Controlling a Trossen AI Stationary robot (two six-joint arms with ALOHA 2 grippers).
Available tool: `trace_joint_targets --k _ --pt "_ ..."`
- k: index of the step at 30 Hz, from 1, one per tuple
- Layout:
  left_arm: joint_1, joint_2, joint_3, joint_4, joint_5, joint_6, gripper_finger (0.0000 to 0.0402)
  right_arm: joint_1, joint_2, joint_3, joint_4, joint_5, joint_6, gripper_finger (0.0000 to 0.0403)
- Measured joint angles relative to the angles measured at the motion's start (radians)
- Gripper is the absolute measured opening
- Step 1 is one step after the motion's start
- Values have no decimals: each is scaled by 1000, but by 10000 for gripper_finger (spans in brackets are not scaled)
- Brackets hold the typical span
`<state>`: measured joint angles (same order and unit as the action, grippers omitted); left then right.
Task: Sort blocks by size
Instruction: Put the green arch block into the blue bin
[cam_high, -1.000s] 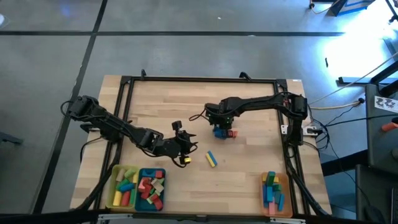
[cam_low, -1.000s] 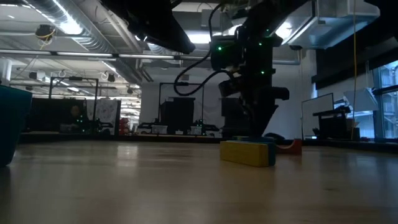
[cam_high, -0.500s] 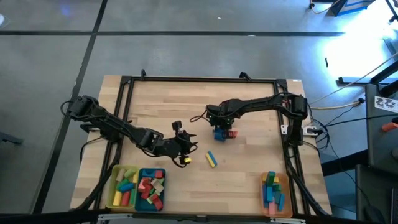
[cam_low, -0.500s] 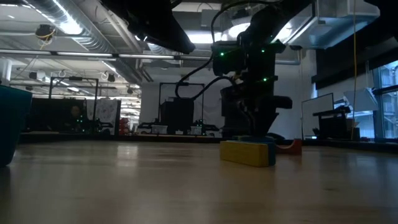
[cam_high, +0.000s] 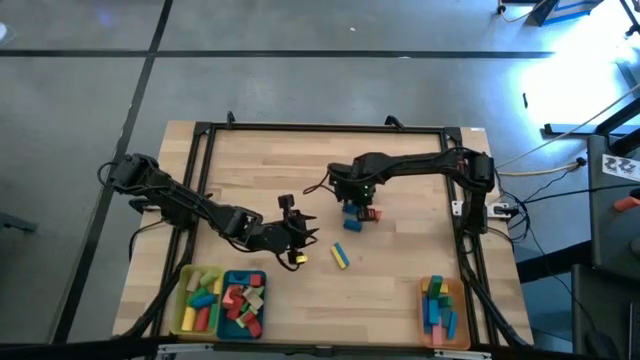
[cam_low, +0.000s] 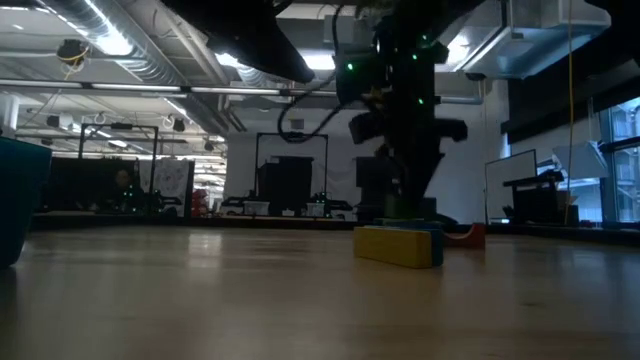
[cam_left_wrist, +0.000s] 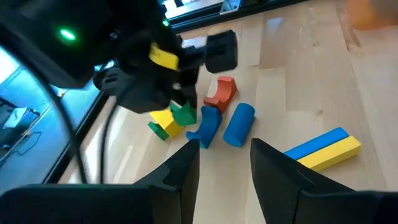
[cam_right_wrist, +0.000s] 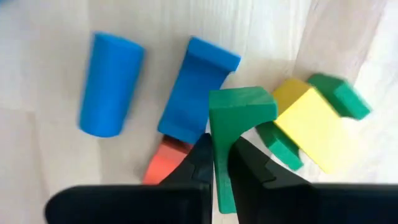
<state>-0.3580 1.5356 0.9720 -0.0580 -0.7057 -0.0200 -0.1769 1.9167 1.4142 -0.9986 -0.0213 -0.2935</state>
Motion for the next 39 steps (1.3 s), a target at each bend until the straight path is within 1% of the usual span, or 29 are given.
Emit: trace_joint_targets --k 2,4,7,10,13,15,17,23,27,30,33,35,39 --pt "0 0 0 0 0 0 122 0 0 37 -32 -29 0 29" --pt "0 0 0 1 0 -23 122 0 0 77 -52 -96 1 29" --pt "0 0 0 0 17 -31 122 0 0 129 -56 -255 1 29" --pt "-2 0 0 0 83 44 122 1 0 167 -42 -436 1 29" --pt "-3 0 0 0 114 98 124 9 -1 178 2 -550 12 31" --pt "3 0 0 0 116 101 132 21 -1 178 46 -573 34 31" --pt "14 0 0 0 116 101 145 37 -1 178 69 -574 40 31" --pt "40 0 0 0 121 99 200 75 -1 178 79 -574 40 31" --pt "48 11 0 24 190 108 227 72 -1 178 90 -585 100 32" --pt "45 49 0 73 233 198 235 71 -1 178 125 -636 161 32" --pt "41 80 0 110 228 325 237 74 0 177 136 -702 199 32" --pt "41 95 0 131 227 370 237 86 0 177 129 -703 210 32" --pt "41 106 0 135 226 400 237 93 1 176 101 -680 211 32"
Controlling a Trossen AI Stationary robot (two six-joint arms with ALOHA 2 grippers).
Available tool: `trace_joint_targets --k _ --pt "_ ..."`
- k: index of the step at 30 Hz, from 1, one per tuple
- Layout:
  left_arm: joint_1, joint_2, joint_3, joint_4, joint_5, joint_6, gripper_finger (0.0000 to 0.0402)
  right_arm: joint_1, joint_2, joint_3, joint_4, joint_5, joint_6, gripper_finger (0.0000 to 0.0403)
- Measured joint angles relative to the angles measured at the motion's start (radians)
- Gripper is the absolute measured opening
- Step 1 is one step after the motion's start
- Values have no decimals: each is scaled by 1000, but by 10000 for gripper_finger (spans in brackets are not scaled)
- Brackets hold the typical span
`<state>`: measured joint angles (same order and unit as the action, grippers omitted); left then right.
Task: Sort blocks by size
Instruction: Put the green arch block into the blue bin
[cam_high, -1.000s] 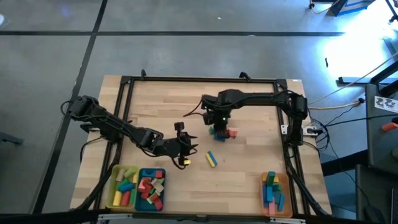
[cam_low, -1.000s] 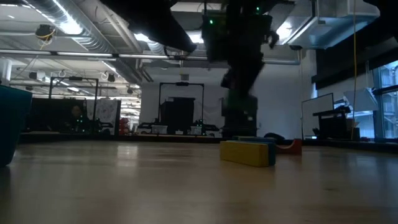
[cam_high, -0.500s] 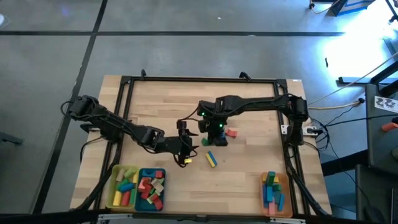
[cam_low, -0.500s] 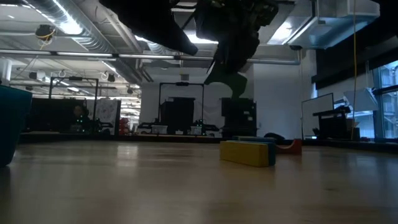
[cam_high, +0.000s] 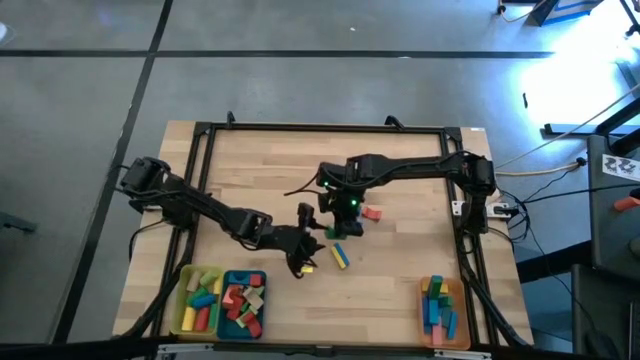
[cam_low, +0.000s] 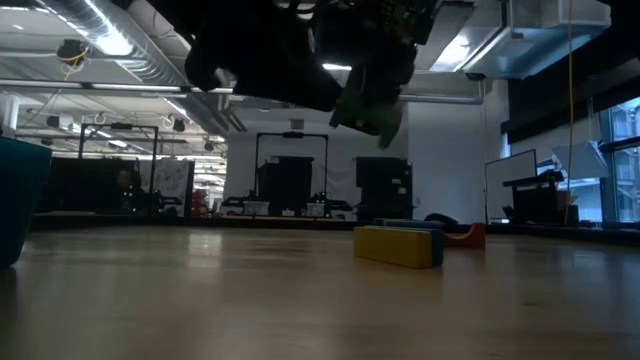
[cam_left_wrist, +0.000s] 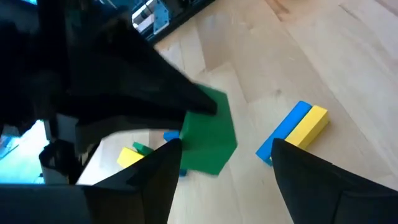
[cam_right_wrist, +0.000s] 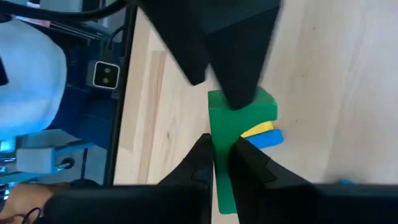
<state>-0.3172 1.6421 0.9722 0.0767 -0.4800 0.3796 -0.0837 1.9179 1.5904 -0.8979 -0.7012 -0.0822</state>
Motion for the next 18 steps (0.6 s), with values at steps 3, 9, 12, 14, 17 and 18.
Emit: trace_joint_targets --k 3,9,12,14,17,18 --pt "-9 3 0 3 -1 -3 237 1 0 2 -30 1 0 32" --pt "-24 3 0 42 -2 24 237 -1 -1 2 -40 2 70 33" --pt "-21 3 0 47 -2 48 237 0 -1 2 -36 3 80 33" --pt "-16 3 0 46 -5 56 237 0 -1 2 -28 5 81 33" --pt "-7 3 0 48 -18 46 237 0 -1 2 -12 -3 82 33" --pt "-2 3 0 47 -21 42 237 0 -1 2 -7 -12 82 33"
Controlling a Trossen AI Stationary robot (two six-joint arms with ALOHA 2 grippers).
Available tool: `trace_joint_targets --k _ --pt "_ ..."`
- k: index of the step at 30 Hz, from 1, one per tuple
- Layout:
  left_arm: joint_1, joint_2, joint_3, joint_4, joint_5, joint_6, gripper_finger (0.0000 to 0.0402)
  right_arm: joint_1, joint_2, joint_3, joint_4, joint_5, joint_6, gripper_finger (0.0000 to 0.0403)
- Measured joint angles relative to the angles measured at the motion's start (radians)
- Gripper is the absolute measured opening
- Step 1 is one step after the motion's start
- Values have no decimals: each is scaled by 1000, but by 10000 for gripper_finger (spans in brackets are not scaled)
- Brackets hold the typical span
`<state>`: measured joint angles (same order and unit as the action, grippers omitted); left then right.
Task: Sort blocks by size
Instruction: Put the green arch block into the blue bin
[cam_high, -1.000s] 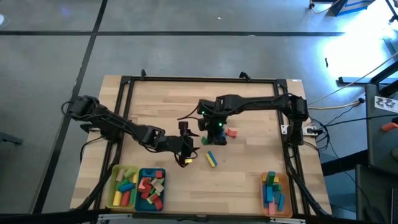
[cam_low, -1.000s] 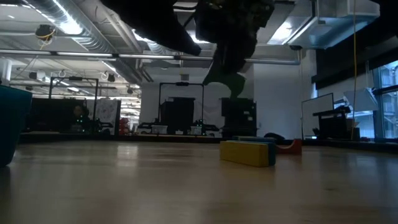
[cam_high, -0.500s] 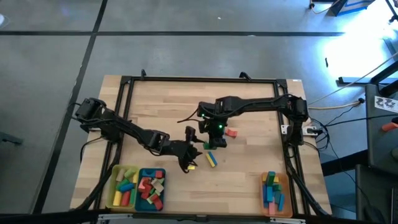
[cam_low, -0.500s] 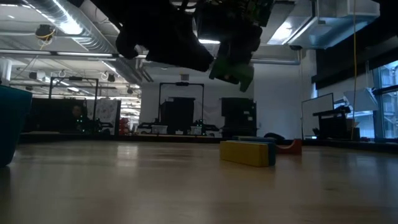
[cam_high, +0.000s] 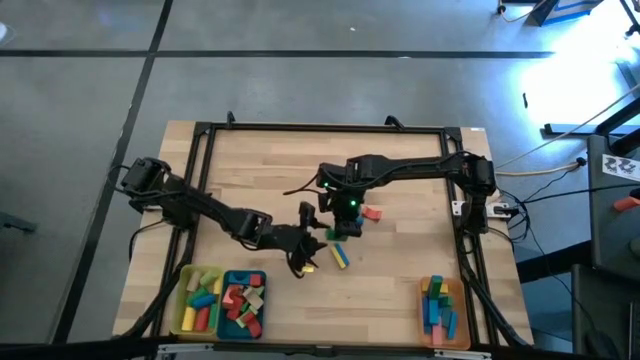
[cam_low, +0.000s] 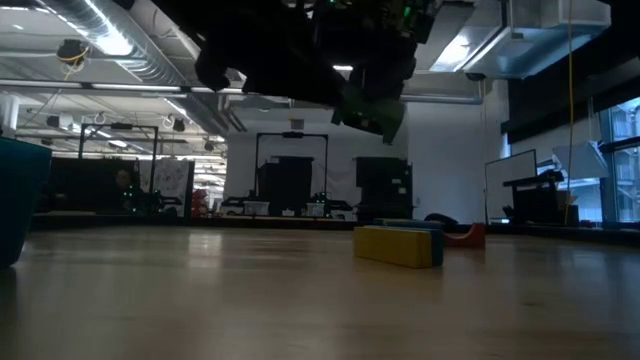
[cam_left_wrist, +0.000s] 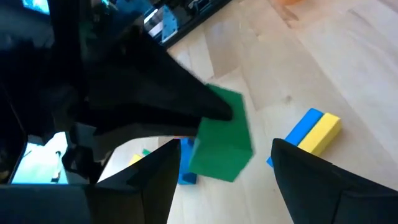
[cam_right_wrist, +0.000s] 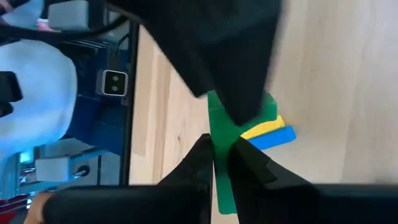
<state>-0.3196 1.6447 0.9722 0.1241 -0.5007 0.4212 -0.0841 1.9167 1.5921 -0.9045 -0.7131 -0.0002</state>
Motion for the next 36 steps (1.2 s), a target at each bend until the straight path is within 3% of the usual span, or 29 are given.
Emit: trace_joint_targets --k 13,27,36 --pt "11 1 0 0 -1 -2 235 0 -1 0 50 -13 33 33" --pt "7 8 0 -2 22 89 126 0 -1 -1 48 -48 36 33" --pt "-9 8 -1 27 20 114 122 7 -1 -1 61 -45 49 45"
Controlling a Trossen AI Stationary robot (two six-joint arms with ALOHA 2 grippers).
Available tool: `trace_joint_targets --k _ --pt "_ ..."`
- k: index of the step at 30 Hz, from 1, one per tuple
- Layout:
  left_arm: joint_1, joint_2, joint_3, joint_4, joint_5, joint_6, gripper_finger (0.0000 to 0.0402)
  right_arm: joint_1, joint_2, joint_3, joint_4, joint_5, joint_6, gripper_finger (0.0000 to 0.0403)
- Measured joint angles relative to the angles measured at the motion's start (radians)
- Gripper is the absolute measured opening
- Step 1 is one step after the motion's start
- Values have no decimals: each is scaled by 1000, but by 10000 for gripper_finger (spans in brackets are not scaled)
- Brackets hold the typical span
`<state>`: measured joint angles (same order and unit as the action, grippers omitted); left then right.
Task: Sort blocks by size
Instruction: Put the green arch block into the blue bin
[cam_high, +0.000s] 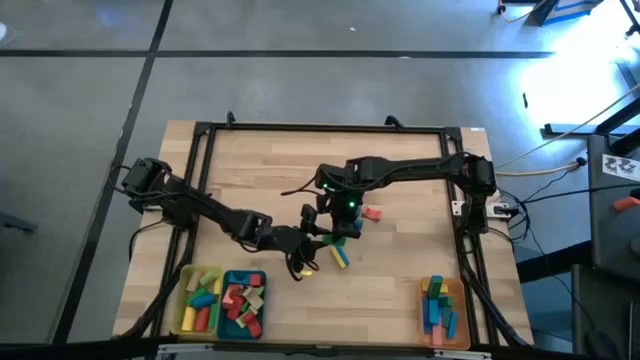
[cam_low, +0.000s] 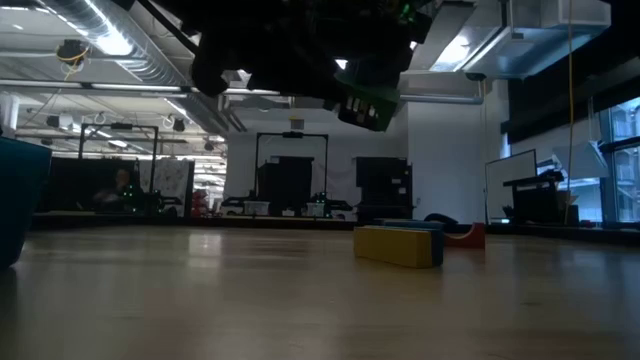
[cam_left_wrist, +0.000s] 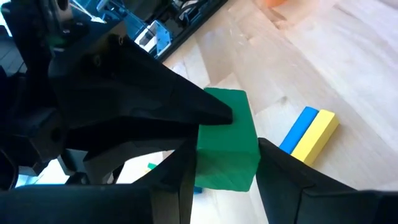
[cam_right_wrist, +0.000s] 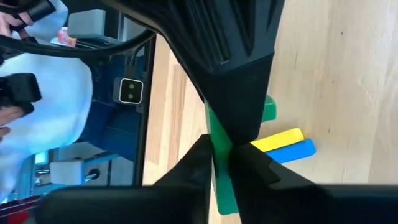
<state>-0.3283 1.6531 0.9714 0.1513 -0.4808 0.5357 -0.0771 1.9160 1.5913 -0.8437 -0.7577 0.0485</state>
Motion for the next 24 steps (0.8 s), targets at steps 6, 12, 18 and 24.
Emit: trace_joint_targets --k 6,12,18,24 --pt "-7 0 -1 4 7 -52 121 21 0 -1 18 41 0 119" --pt "-45 -11 -1 -4 4 -139 123 21 0 1 0 79 -2 177" --pt "-111 -28 0 -83 15 -253 122 10 -32 1 -146 131 -106 192" --pt "-195 -72 1 -237 8 -495 123 11 -95 1 -331 289 -219 193"
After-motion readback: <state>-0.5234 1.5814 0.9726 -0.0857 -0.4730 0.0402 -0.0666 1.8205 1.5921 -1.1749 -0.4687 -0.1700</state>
